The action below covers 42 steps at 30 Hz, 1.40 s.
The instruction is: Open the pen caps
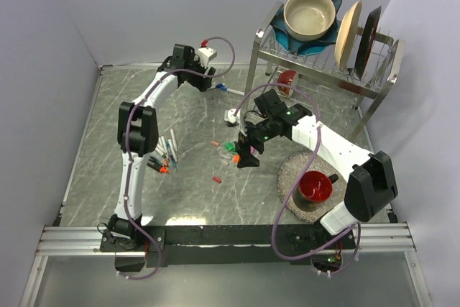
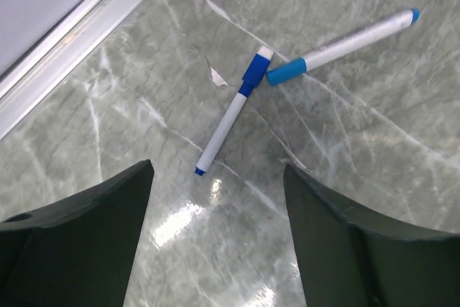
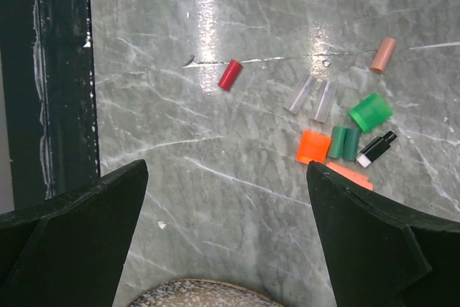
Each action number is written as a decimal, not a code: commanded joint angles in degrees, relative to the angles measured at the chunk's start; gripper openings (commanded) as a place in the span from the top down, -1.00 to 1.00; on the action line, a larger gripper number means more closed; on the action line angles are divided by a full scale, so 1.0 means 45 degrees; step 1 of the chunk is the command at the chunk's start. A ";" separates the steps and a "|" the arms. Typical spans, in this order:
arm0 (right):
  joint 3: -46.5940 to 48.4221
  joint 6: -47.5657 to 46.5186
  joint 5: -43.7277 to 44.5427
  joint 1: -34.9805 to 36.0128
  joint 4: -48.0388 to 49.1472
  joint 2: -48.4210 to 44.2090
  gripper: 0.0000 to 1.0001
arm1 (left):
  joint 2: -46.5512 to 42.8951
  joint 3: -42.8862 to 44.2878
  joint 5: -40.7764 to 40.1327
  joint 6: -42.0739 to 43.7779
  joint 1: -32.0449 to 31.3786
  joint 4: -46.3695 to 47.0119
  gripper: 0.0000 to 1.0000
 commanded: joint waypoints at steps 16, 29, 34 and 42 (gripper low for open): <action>0.0614 -0.0777 -0.0229 -0.0056 -0.0492 0.0564 -1.00 | 0.2596 0.2551 0.1056 0.1083 -0.0039 0.0560 -0.05; 0.0731 -0.0933 -0.0425 -0.0056 -0.0688 0.0389 -1.00 | 0.2792 0.2045 -0.0078 0.1435 -0.0235 0.0249 0.40; 0.0614 -0.0894 -0.0307 -0.0115 -0.0551 0.0213 -1.00 | 0.2499 0.1557 -0.0605 0.1844 -0.0333 -0.0123 0.53; 0.0497 -0.0836 -0.0268 -0.0309 -0.0414 -0.0041 -1.00 | 0.1036 -0.1020 -0.1601 0.1689 -0.0333 0.0169 0.70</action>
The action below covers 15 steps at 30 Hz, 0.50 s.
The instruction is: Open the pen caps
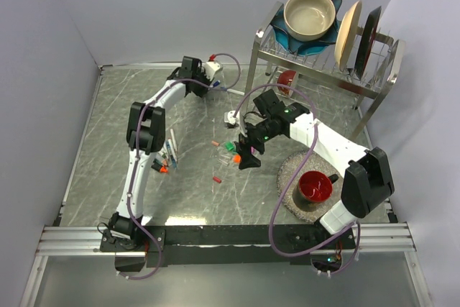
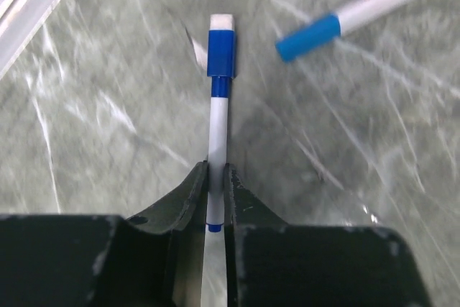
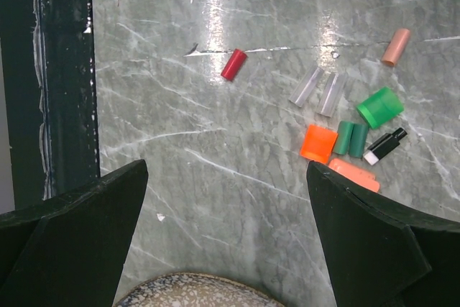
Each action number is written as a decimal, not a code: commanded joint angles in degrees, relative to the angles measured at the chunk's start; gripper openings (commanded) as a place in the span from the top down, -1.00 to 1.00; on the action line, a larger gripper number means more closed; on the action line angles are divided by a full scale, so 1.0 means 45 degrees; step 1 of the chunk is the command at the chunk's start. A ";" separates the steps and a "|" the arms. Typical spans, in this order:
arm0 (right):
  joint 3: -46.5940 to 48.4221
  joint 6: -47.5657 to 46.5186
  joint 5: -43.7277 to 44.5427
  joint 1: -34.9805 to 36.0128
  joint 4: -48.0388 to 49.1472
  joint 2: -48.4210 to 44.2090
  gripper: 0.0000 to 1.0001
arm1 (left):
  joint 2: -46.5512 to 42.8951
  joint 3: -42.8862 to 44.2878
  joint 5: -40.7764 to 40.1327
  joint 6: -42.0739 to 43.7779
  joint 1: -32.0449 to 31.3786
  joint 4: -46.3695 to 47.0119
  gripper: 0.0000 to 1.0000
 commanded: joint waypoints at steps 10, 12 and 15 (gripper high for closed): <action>0.0088 0.0030 0.0097 -0.0140 0.0496 -0.0761 -1.00 | -0.3265 -0.3759 -0.1909 -0.2324 0.0051 -0.0738 0.92; -0.0009 0.0069 0.0136 -0.0140 0.0612 -0.0800 -1.00 | -0.3793 -0.3975 -0.1773 -0.3336 0.0148 -0.0894 0.99; -0.0030 0.0069 0.0136 -0.0159 0.0632 -0.0898 -1.00 | -0.4632 -0.4716 -0.1210 -0.4431 0.0285 -0.0876 0.99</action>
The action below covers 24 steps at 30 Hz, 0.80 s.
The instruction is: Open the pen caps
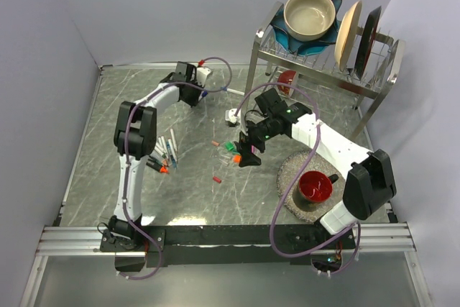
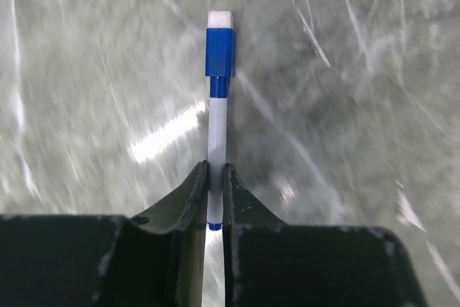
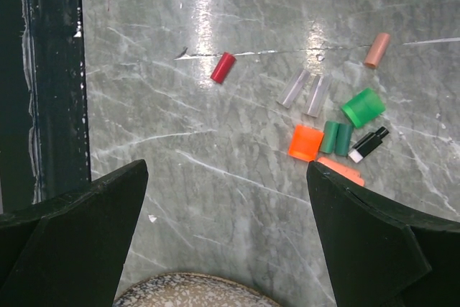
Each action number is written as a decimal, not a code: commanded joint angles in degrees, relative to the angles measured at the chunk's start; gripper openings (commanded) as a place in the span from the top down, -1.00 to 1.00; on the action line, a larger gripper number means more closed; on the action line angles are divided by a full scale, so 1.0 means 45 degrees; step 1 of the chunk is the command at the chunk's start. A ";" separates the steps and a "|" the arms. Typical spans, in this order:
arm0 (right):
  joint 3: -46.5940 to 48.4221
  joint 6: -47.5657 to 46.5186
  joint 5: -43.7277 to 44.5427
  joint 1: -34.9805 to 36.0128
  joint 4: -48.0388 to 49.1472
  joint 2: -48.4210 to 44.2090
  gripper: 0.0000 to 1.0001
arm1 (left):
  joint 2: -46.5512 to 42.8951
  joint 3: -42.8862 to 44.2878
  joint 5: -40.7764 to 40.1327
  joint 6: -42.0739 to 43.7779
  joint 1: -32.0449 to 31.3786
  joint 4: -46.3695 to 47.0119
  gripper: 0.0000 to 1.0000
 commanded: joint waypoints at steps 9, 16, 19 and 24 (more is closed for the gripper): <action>-0.0434 -0.0171 -0.0009 -0.0072 0.0604 -0.0899 -1.00 | -0.4584 -0.4936 0.4615 -0.5439 0.1071 0.1765 0.99; -0.1780 -0.0346 0.2107 0.0239 0.2553 -0.1854 -1.00 | -0.6459 -0.8410 0.8679 -0.8254 0.1112 0.4090 0.98; -0.2991 -0.0521 0.4009 0.1001 0.4740 -0.2889 -1.00 | -0.7592 -0.9859 0.9716 -0.9290 0.0916 0.5379 0.98; -0.3092 -0.0346 0.4232 0.1277 0.5955 -0.3264 -1.00 | -0.8979 -1.1148 1.0693 -0.9761 0.0312 0.5500 0.98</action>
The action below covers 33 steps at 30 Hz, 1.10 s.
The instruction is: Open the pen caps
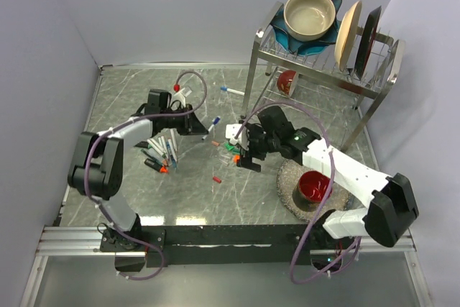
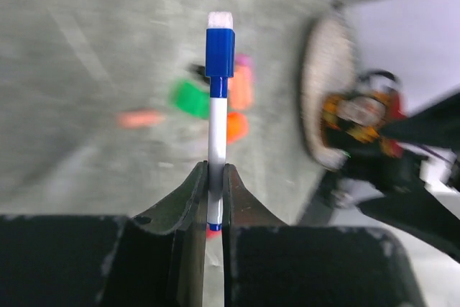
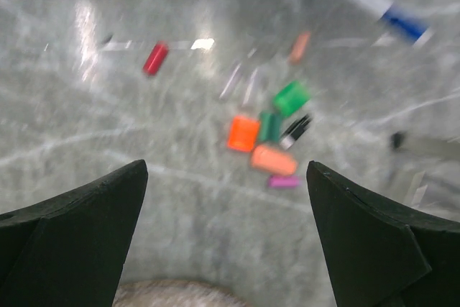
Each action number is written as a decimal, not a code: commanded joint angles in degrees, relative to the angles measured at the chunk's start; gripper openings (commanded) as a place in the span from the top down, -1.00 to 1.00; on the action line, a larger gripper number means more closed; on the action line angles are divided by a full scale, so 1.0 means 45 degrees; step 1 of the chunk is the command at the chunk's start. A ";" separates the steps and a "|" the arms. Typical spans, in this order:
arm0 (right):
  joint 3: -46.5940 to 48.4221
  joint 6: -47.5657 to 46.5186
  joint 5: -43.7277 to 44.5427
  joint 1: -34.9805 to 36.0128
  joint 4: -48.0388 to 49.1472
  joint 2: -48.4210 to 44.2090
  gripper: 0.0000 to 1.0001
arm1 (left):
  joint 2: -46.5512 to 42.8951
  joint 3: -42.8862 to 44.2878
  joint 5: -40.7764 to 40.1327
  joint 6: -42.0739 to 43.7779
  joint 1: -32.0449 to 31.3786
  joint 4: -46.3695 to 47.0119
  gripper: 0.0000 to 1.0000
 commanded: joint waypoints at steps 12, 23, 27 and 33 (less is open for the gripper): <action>0.1728 -0.4885 -0.2116 -0.0221 0.0384 0.1179 -1.00 | -0.3029 -0.1602 0.2861 0.1773 -0.0891 -0.3534 0.98; 0.3136 -0.7056 -0.2120 0.0481 -0.1962 0.2878 -1.00 | -0.3460 -0.1525 0.3036 0.2165 -0.1770 -0.4239 0.98; 0.3097 -0.7310 -0.1457 0.0793 -0.2197 0.3016 -0.90 | -0.3499 -0.1485 0.3134 0.2302 -0.1790 -0.4298 0.98; 0.2940 -0.6961 -0.0850 0.1146 -0.1827 0.3133 -0.27 | -0.3518 -0.1427 0.3310 0.2302 -0.1809 -0.4279 0.98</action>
